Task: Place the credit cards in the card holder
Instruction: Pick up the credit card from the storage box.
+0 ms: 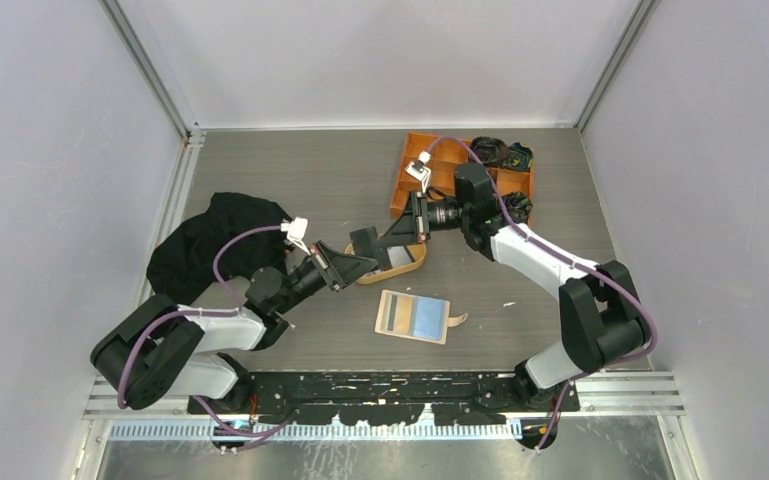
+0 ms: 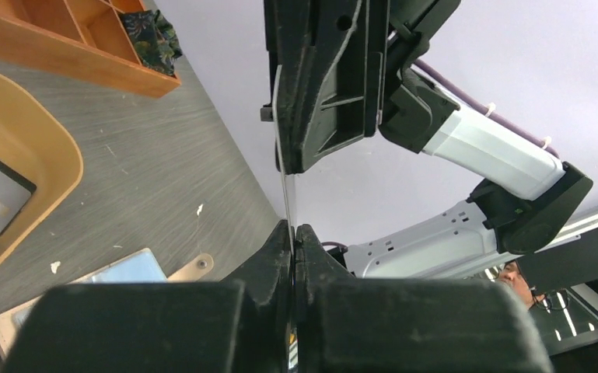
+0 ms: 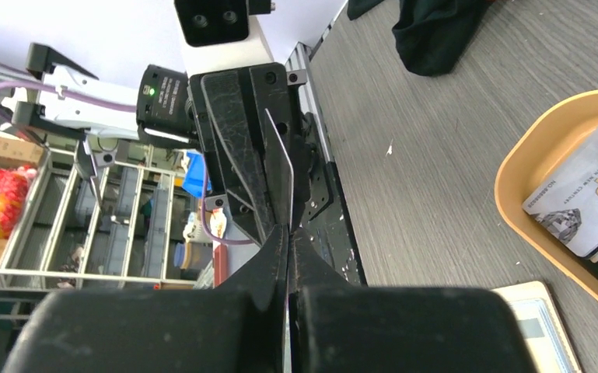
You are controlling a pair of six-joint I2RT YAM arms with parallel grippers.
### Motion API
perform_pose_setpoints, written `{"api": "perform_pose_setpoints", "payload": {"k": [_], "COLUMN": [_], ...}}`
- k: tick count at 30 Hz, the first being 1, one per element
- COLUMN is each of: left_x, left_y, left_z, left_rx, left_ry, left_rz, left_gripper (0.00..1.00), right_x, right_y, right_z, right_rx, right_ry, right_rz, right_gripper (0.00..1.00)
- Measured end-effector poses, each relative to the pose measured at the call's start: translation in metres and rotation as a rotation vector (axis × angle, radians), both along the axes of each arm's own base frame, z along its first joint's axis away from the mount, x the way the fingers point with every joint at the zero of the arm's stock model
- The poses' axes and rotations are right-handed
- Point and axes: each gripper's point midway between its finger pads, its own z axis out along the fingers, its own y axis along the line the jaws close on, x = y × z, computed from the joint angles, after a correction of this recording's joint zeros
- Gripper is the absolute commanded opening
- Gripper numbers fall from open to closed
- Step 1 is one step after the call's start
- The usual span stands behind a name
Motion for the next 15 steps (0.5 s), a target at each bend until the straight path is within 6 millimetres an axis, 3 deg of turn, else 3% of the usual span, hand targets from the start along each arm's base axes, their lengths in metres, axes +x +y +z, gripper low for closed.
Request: {"api": "perform_pose_setpoints", "payload": {"k": [3,6,11,15], "left_x": [-0.004,-0.009,-0.022,-0.03], "left_y": [0.001,0.001,0.0,-0.004], "left_z": [-0.001,0.003,0.006,0.002], "left_rx": [0.006,0.011,0.049,0.099], "left_ry": [-0.004,-0.045,-0.121,-0.14], "left_rz": [-0.008,-0.023,-0.073,-0.125], "left_gripper": [0.0,0.0,0.0,0.0], "right_x": [-0.007,-0.016,-0.028,-0.036], "right_y": [-0.003,-0.008,-0.014,-0.014], "right_z": [0.003,0.002,0.008,0.003], "right_rx": [-0.003,-0.029,-0.04,-0.055], "right_ry": [-0.033,-0.081,-0.155,-0.165], "right_rz": [0.023,0.052,0.09,0.12], "right_gripper": [0.49,0.62,0.6,0.5]}}
